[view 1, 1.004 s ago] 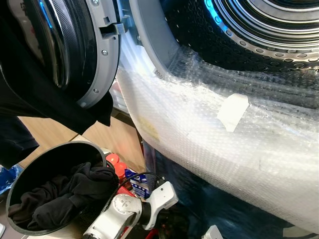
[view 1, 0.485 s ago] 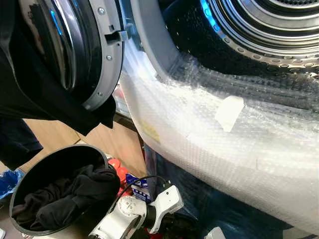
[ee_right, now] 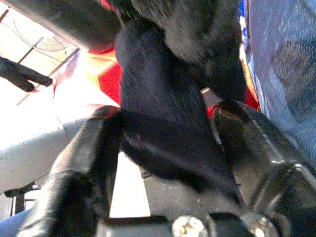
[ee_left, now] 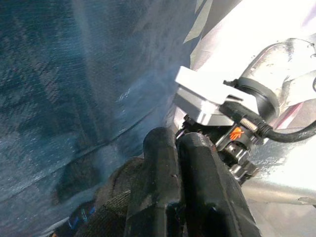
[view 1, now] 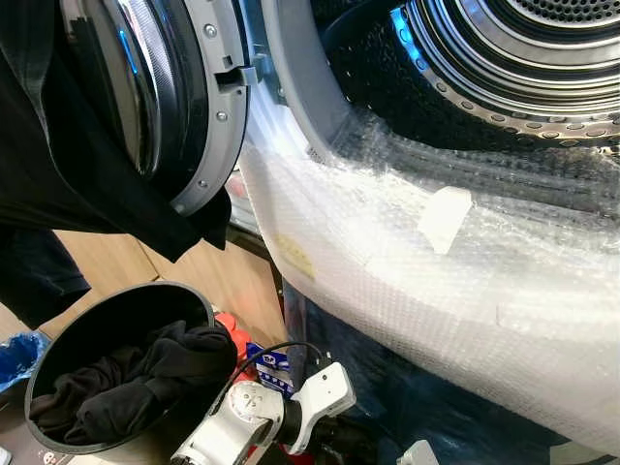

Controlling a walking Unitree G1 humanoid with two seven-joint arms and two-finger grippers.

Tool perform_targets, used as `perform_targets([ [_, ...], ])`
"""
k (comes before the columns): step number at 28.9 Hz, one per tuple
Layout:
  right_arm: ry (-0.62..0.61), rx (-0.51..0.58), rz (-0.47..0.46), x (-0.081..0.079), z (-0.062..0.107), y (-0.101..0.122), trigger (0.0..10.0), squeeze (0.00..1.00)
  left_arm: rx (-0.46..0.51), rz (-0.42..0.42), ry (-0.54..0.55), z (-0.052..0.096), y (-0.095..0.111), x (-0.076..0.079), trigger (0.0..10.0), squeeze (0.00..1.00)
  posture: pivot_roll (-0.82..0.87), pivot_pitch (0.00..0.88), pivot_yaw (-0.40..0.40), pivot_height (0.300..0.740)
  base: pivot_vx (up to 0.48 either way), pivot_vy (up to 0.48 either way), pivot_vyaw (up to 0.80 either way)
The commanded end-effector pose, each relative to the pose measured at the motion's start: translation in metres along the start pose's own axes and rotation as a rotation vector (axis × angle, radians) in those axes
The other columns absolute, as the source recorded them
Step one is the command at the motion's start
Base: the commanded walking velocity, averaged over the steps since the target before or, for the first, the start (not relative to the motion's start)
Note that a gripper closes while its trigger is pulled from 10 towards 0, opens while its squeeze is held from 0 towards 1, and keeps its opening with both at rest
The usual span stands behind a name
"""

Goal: Clothes washing

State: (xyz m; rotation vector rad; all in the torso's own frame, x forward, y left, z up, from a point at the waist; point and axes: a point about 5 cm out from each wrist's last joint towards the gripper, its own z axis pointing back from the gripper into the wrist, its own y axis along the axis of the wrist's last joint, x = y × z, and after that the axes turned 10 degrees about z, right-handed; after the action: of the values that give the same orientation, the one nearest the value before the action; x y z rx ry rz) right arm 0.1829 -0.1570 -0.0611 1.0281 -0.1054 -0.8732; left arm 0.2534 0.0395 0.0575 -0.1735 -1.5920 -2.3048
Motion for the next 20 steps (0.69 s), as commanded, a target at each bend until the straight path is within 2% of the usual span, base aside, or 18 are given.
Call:
perform_targets([
  [1, 0.024, 0.005, -0.004, -0.0044, -0.0039, 0.0003, 0.0, 0.00, -0.018, -0.007, 0.011, 0.0021, -0.0020, -0.0025, 0.0, 0.00, 0.01, 0.049, 0.119, 0.740, 0.000, 0.000, 0.00],
  [20, 0.016, 0.025, -0.003, -0.0026, -0.0041, 0.0039, 0.0, 0.00, -0.017, -0.007, 0.023, 0.0008, -0.0008, -0.0049, 0.0, 0.00, 0.00, 0.055, 0.118, 0.740, 0.000, 0.000, 0.00],
])
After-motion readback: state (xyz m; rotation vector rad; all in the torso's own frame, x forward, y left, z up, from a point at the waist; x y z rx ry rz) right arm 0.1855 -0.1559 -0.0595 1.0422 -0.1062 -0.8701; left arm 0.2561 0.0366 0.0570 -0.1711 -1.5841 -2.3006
